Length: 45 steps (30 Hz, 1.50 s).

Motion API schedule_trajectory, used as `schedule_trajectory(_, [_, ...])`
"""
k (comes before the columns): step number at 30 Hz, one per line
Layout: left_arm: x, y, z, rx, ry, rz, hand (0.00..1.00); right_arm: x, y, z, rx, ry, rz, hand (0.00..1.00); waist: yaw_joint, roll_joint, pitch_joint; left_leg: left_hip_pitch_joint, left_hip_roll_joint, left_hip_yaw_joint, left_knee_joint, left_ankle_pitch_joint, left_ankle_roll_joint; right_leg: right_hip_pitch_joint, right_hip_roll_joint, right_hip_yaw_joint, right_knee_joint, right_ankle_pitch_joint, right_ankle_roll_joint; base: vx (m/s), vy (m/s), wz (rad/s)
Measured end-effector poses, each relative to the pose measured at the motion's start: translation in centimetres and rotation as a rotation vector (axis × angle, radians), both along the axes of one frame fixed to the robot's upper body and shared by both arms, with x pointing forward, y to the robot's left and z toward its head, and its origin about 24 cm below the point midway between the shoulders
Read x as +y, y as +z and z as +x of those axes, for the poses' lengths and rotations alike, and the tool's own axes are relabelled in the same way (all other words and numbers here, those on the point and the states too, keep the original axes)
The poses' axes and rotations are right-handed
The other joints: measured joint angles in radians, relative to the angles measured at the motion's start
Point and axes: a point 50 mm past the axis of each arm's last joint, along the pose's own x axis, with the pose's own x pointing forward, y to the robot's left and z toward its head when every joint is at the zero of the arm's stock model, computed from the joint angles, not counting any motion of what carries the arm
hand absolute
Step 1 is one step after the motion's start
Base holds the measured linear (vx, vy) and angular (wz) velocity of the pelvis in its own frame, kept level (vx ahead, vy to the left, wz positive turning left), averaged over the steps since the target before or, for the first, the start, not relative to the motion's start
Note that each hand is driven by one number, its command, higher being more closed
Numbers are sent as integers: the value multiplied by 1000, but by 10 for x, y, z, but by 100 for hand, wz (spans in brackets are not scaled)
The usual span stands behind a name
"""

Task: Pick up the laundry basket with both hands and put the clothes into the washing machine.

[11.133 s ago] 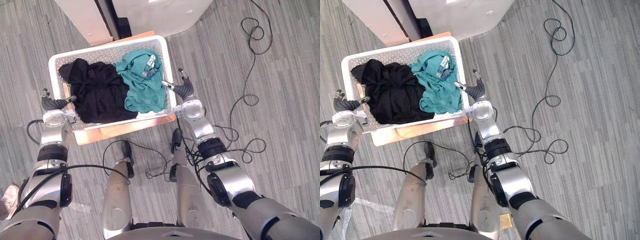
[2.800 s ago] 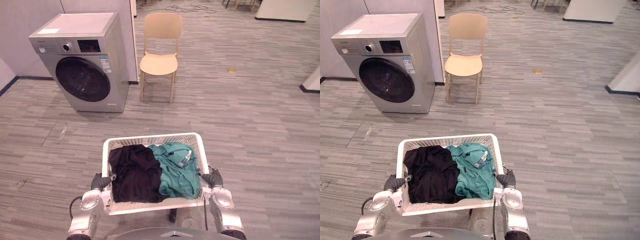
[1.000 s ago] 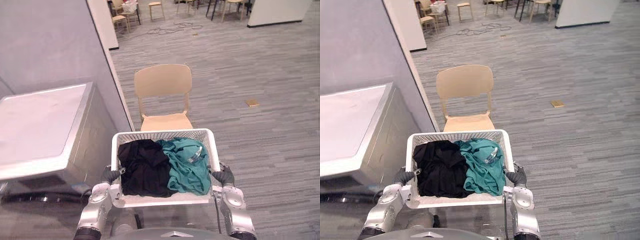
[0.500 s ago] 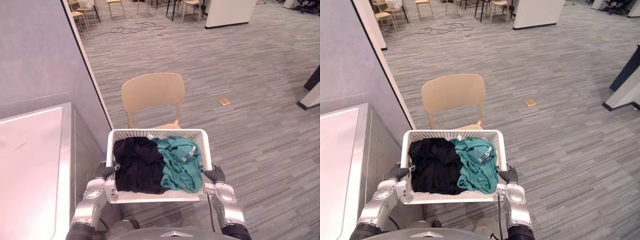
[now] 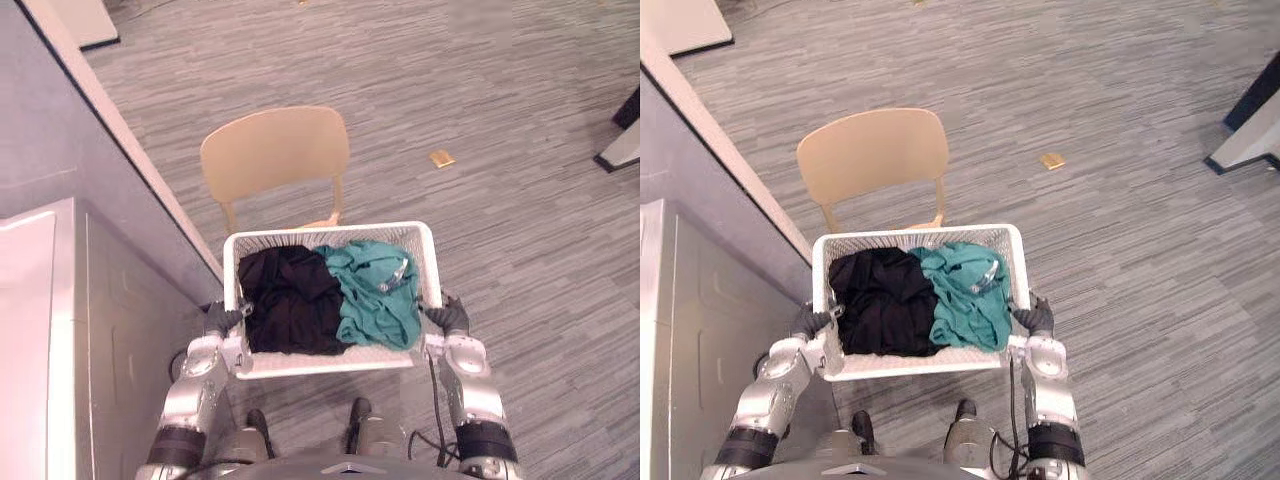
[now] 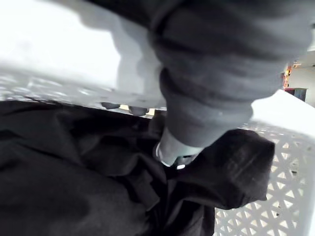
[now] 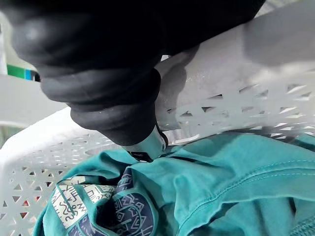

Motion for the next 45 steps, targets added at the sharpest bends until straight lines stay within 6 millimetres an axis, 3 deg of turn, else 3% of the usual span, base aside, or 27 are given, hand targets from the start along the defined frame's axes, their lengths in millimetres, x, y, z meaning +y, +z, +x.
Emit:
schedule_trajectory(4, [5, 27, 32, -104, 53, -24, 100, 6, 44, 48, -129, 61, -10, 100, 19, -4, 80, -132, 0, -22, 76, 1, 5, -98, -10, -12, 25, 23, -8, -138, 27, 17])
schedule_trajectory(9, [11, 43, 53, -140, 79, -32, 100, 11, 82, 80, -194, 129, -83, 100, 31, -8, 148, -229, 3, -45, 124, 4, 12, -174, -13, -21, 44, 38, -16, -122, 21, 7])
schedule_trajectory(13, [6, 69, 80, -196, 63, -30, 100, 9, 124, 109, -242, 141, -140, 100, 41, -12, 198, -307, 8, -41, 148, 12, 21, -238, -12, -17, 33, 71, -21, -64, 26, -6])
schedule_trajectory(22, [5, 122, 118, -305, 68, 12, 100, 13, 170, 123, -349, 99, -151, 100, 59, -29, 229, -415, 41, -7, 196, 7, 22, -344, 0, 1, 35, 90, -34, -4, 5, -10])
schedule_trajectory(27, [3, 129, 126, -299, 73, 17, 100, 14, 179, 122, -381, 77, -153, 100, 59, -29, 233, -447, 68, 10, 226, -11, 19, -372, 15, 4, 40, 90, -34, 12, -27, -13])
schedule_trajectory(28, [2, 131, 128, -296, 76, 18, 100, 14, 179, 122, -380, 76, -145, 0, 58, -30, 234, -453, 74, 11, 233, -14, 17, -375, 19, 3, 40, 90, -34, 31, -28, -9])
schedule_trajectory(29, [2, 133, 129, -299, 77, 19, 0, 14, 179, 122, -375, 66, -141, 0, 56, -30, 234, -455, 81, 15, 240, -16, 16, -375, 23, 2, 42, 90, -34, 33, -25, -7])
schedule_trajectory(36, [16, 146, 135, -318, 121, 18, 0, 12, 186, 123, -397, 36, -131, 0, 49, -30, 234, -447, 97, 42, 254, -22, 14, -379, 27, 4, 57, 87, -37, 13, -18, -6])
schedule_trajectory(45, [49, 161, 135, -353, 237, 35, 0, 19, 200, 126, -442, 43, -60, 0, 52, -30, 233, -419, 114, 64, 276, -31, 14, -369, 32, 6, 90, 73, -52, -11, -16, -4])
